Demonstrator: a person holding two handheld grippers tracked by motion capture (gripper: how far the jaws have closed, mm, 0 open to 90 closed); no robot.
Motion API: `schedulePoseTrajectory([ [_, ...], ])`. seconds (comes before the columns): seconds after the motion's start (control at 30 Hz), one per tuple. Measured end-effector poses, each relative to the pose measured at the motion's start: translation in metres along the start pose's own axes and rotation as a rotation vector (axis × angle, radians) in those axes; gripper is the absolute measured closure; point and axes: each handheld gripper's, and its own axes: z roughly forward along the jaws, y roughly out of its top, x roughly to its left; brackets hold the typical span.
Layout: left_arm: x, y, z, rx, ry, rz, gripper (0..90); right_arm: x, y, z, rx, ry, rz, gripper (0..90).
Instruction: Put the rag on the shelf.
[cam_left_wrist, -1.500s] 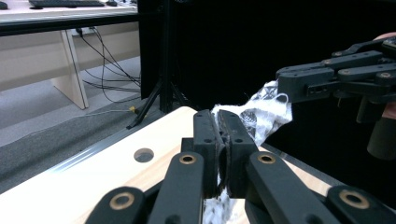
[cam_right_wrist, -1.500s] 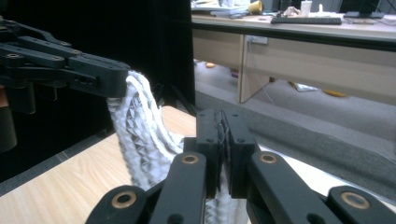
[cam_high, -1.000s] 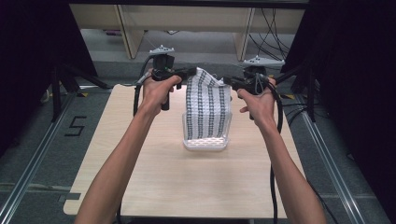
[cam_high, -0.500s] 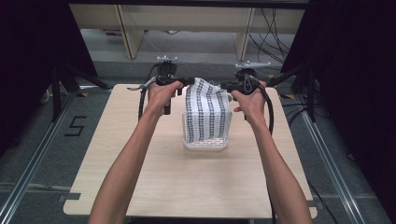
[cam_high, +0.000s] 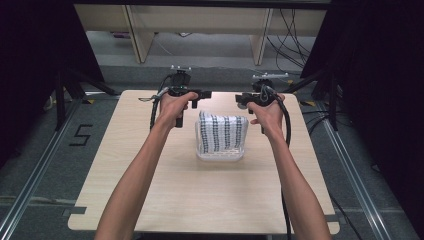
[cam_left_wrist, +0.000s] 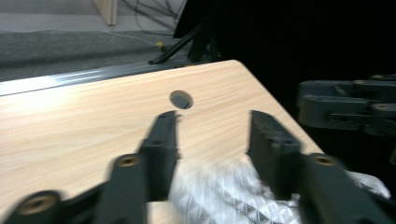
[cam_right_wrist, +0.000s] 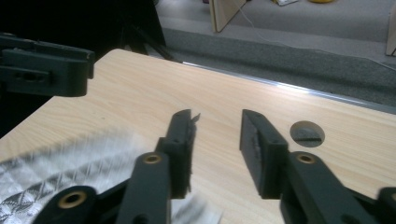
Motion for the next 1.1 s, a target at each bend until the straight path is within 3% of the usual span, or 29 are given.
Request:
schedulePoseTrajectory([
  [0.03,0.000,0.000,-0.002,0.015,0.002,0.019,48.1,0.000,-0.001,-0.001,0.000,0.000,0.011,60.1],
  [0.13,0.000,-0.001,-0.007,0.030,-0.012,0.020,43.7,-0.002,-0.001,-0.005,-0.002,0.001,0.006,56.1],
  [0.23,-0.003,-0.002,-0.013,0.021,-0.017,0.021,42.3,-0.003,-0.001,-0.010,0.002,0.003,-0.021,52.8],
  [0.3,-0.004,-0.003,-0.017,0.023,-0.020,0.022,40.4,-0.002,-0.001,-0.015,0.004,0.005,-0.004,51.2],
  [0.37,-0.004,-0.004,-0.021,0.033,-0.020,0.024,38.9,-0.002,-0.001,-0.019,-0.010,0.009,-0.029,49.8],
  [0.5,-0.006,-0.008,-0.028,0.028,-0.032,0.026,37.4,0.000,-0.001,-0.028,-0.016,0.016,-0.025,46.9],
  [0.63,-0.007,-0.013,-0.035,0.049,-0.017,0.061,33.2,0.003,-0.004,-0.035,-0.021,0.034,-0.047,44.6],
  [0.83,-0.007,-0.023,-0.047,0.037,-0.033,0.070,30.6,0.007,-0.012,-0.043,-0.029,0.064,-0.066,42.2],
  [1.0,-0.006,-0.028,-0.054,0.032,-0.027,0.082,29.5,0.009,-0.017,-0.047,-0.023,0.071,-0.050,40.4],
  [1.03,-0.005,-0.028,-0.056,0.035,-0.025,0.092,29.2,0.009,-0.018,-0.047,-0.028,0.070,-0.070,40.3],
  [1.1,-0.005,-0.030,-0.058,0.028,-0.035,0.086,28.9,0.011,-0.019,-0.050,-0.030,0.072,-0.055,39.7],
])
